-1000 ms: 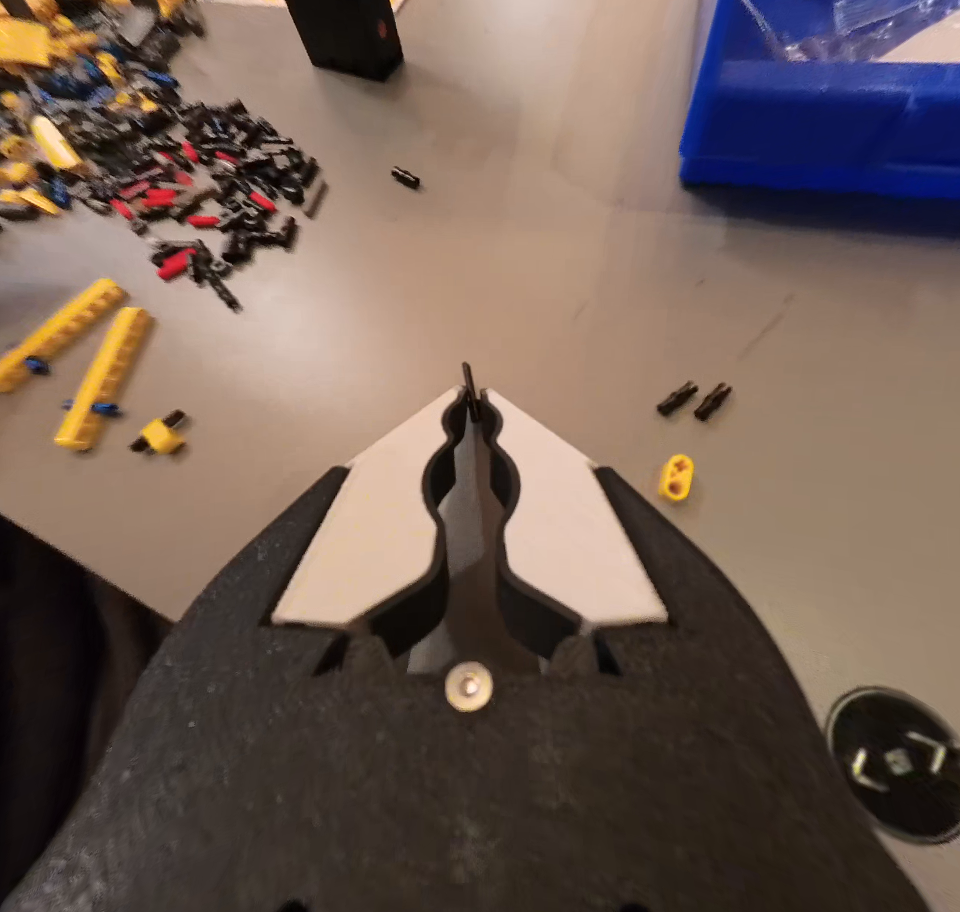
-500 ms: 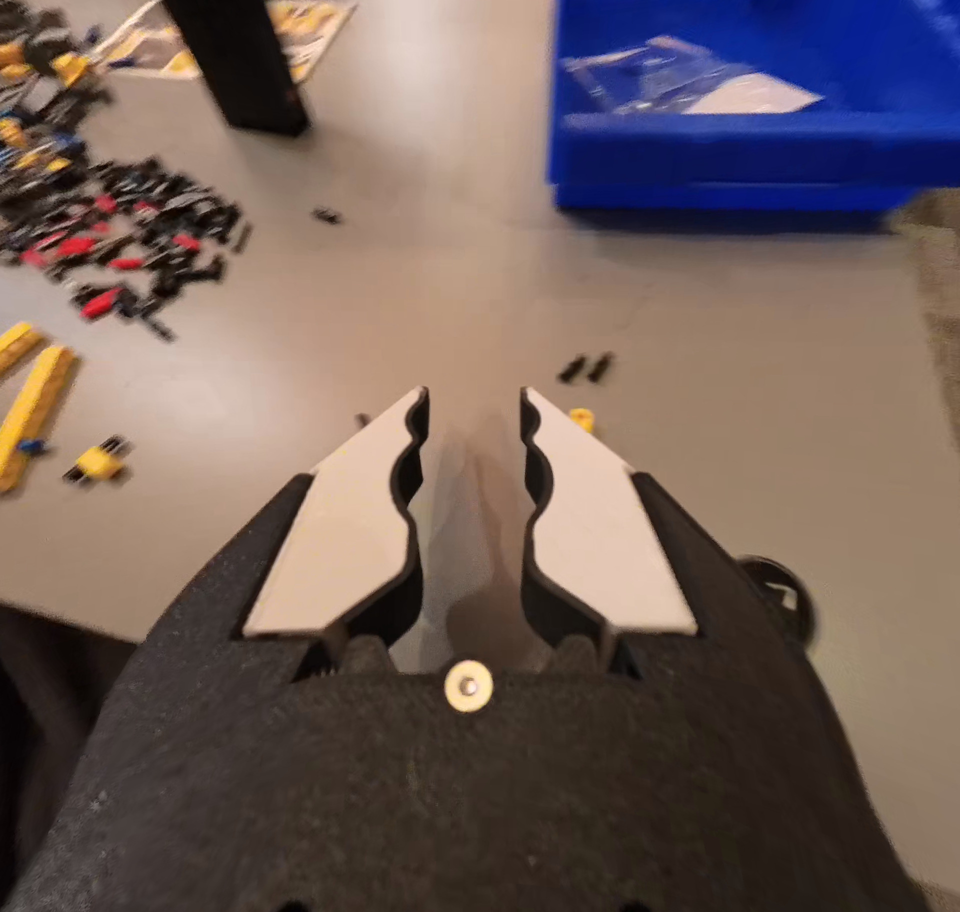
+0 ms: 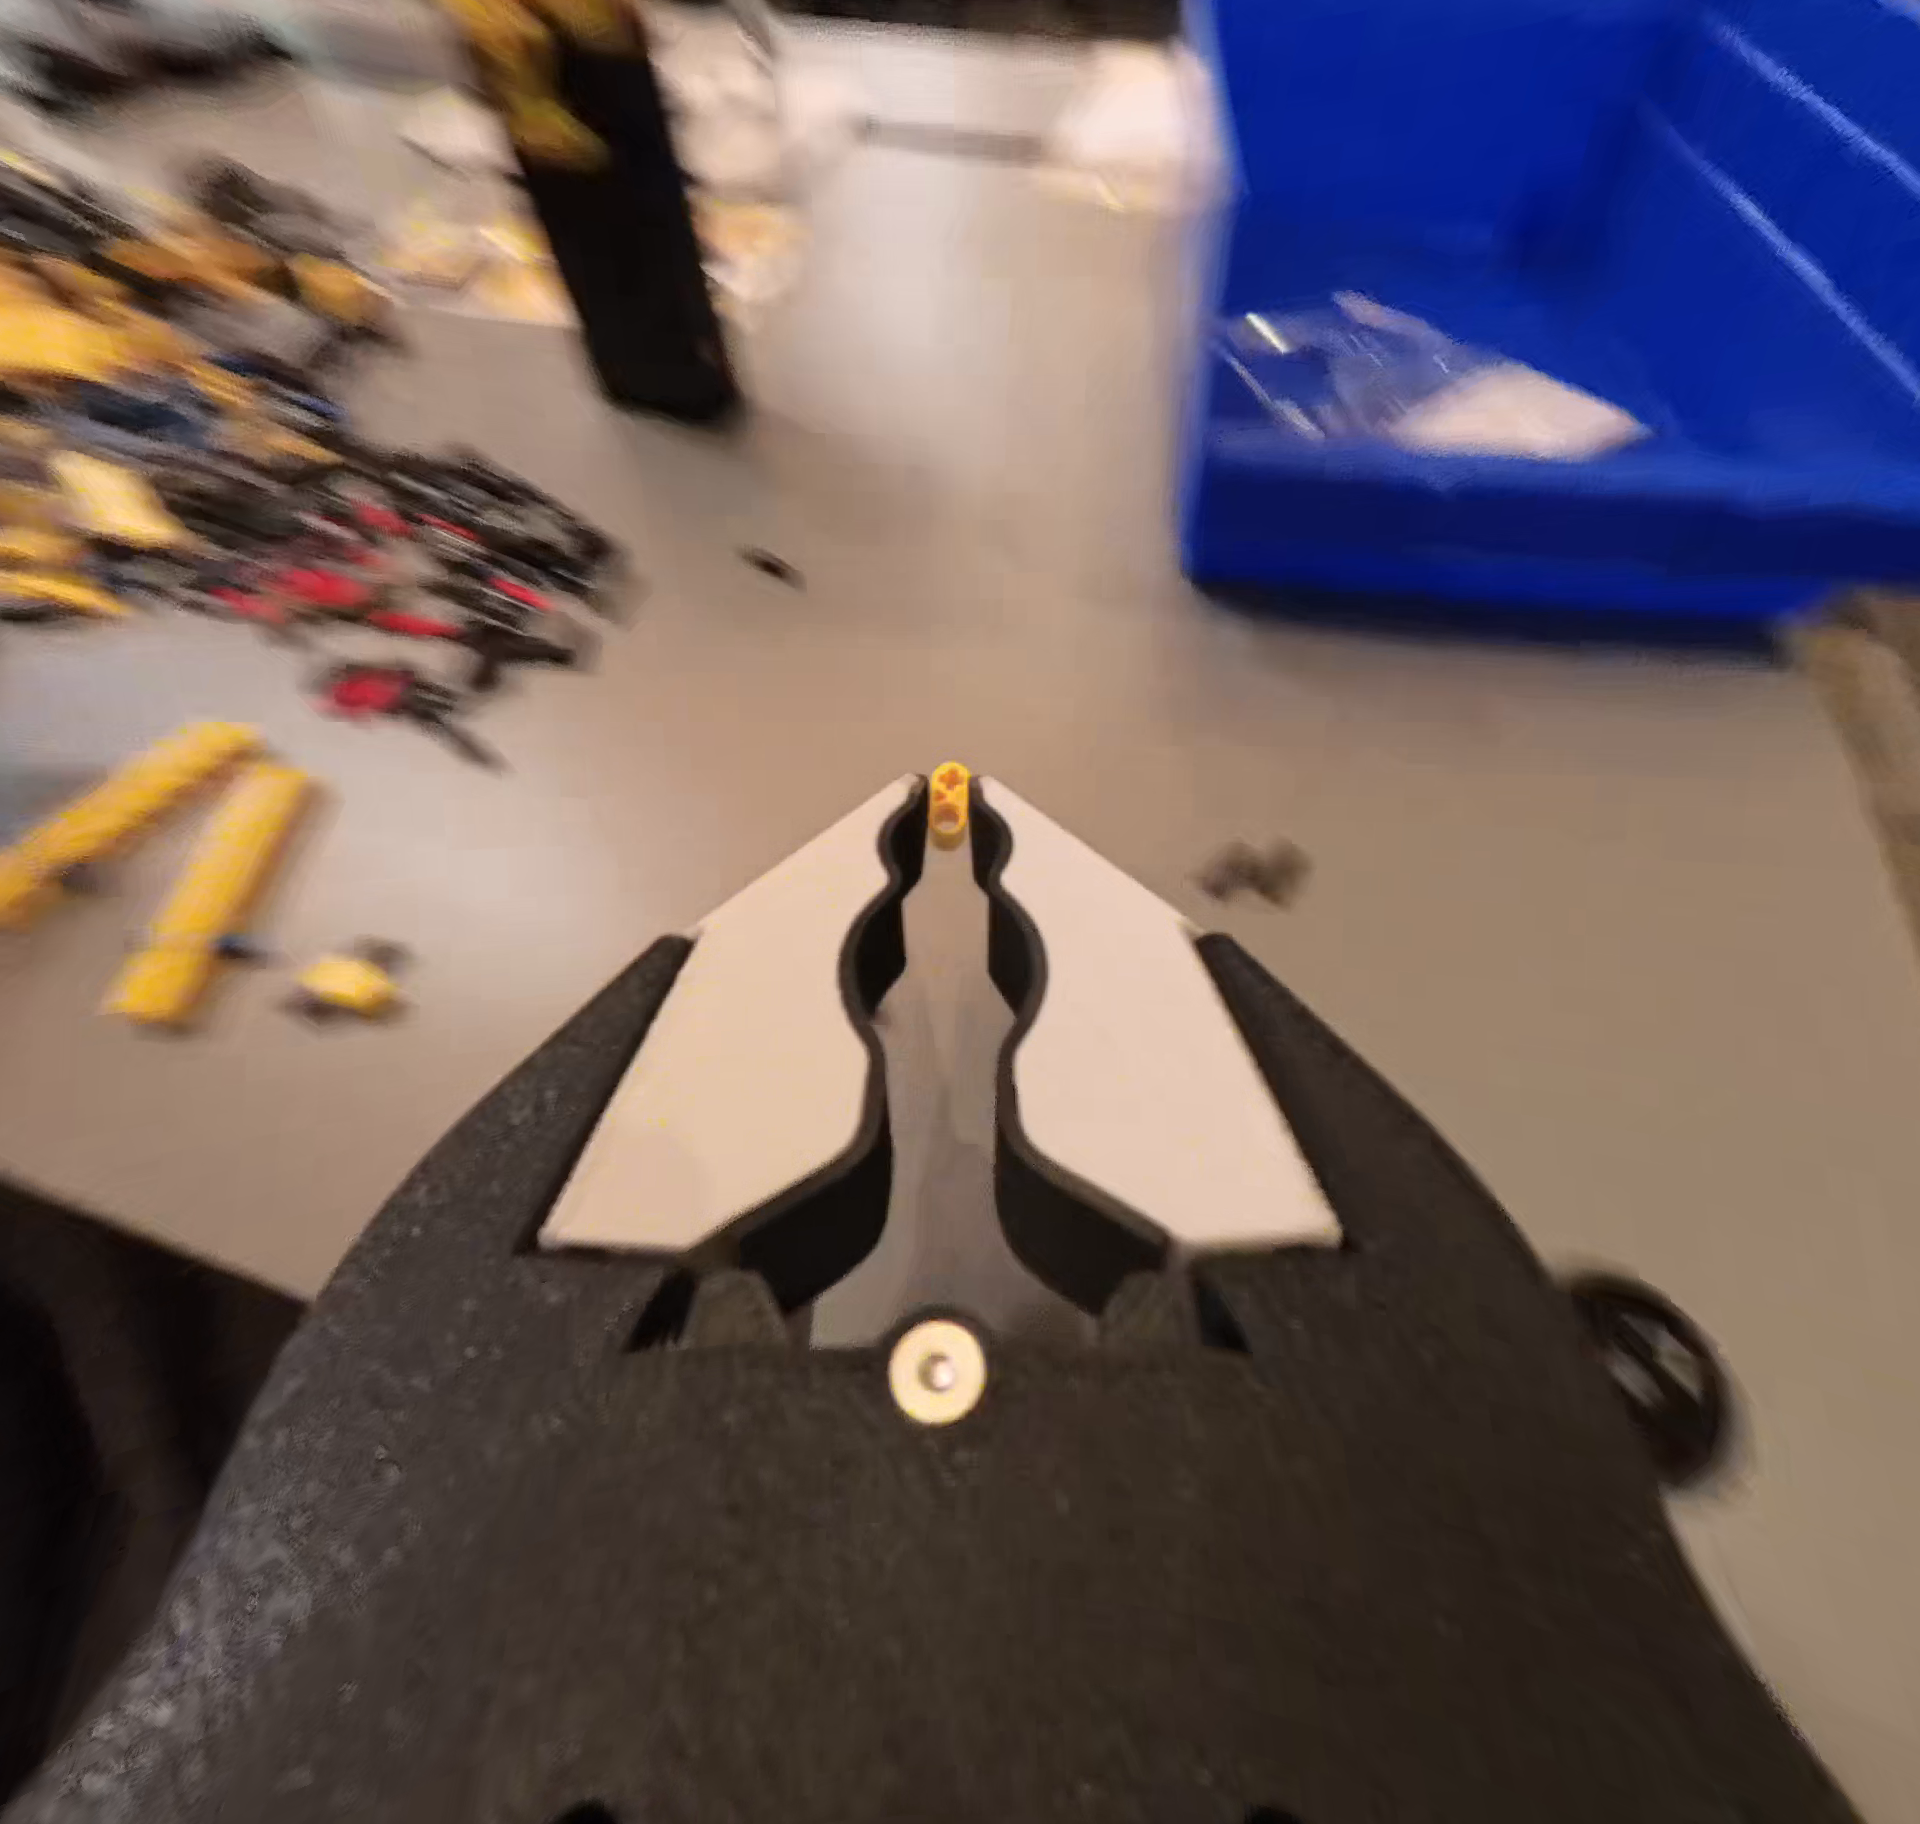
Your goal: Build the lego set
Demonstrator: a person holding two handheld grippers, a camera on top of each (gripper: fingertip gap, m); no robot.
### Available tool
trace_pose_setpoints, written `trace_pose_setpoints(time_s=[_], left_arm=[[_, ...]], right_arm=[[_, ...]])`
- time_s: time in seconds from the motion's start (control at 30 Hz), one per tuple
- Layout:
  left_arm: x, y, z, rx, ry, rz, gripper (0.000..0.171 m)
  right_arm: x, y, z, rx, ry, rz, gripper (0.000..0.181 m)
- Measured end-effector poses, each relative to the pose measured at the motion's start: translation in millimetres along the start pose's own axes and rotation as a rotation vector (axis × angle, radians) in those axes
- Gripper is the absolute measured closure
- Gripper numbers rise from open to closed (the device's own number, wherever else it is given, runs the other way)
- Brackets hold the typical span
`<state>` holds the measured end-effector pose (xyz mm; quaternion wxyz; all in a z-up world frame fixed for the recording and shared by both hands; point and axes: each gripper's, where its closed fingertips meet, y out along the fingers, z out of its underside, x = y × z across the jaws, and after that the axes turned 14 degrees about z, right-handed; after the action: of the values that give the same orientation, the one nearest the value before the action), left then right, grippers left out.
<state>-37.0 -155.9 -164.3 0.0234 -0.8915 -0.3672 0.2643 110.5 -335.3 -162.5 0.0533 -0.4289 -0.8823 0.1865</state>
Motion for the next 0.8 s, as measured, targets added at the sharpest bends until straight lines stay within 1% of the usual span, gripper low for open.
trace_pose_setpoints(time_s=[0.07,0.13,0.2,0.27,0.37,0.43,0.53,0.63,0.73,0.77,0.8], left_arm=[[-25,2,-12,-0.097,-0.001,0.145,0.150],[-54,2,-25,-0.212,-0.062,0.338,0.150],[-76,-3,-36,-0.307,-0.146,0.525,0.148],[-84,-14,-45,-0.414,-0.229,0.657,0.146],[-79,-31,-54,-0.544,-0.328,0.753,0.144],[-74,-35,-55,-0.572,-0.384,0.787,0.143],[-76,-33,-51,-0.551,-0.413,0.821,0.142],[-82,-28,-47,-0.510,-0.397,0.833,0.142],[-86,-26,-45,-0.498,-0.380,0.829,0.143],[-85,-26,-46,-0.502,-0.377,0.825,0.145],[-86,-26,-46,-0.502,-0.375,0.827,0.153]], right_arm=[[59,-21,-35,-0.145,0.064,-0.238,0.174],[119,-51,-64,-0.268,0.143,-0.503,0.174],[167,-78,-79,-0.332,0.228,-0.722,0.174],[197,-90,-83,-0.338,0.292,-0.840,0.174],[216,-91,-81,-0.326,0.332,-0.886,0.174],[223,-88,-78,-0.311,0.353,-0.904,0.174],[230,-84,-73,-0.279,0.346,-0.910,0.174],[231,-82,-73,-0.292,0.331,-0.883,0.174],[230,-83,-74,-0.288,0.347,-0.892,0.174],[231,-83,-73,-0.281,0.349,-0.896,0.174],[231,-82,-72,-0.275,0.348,-0.898,0.174]])
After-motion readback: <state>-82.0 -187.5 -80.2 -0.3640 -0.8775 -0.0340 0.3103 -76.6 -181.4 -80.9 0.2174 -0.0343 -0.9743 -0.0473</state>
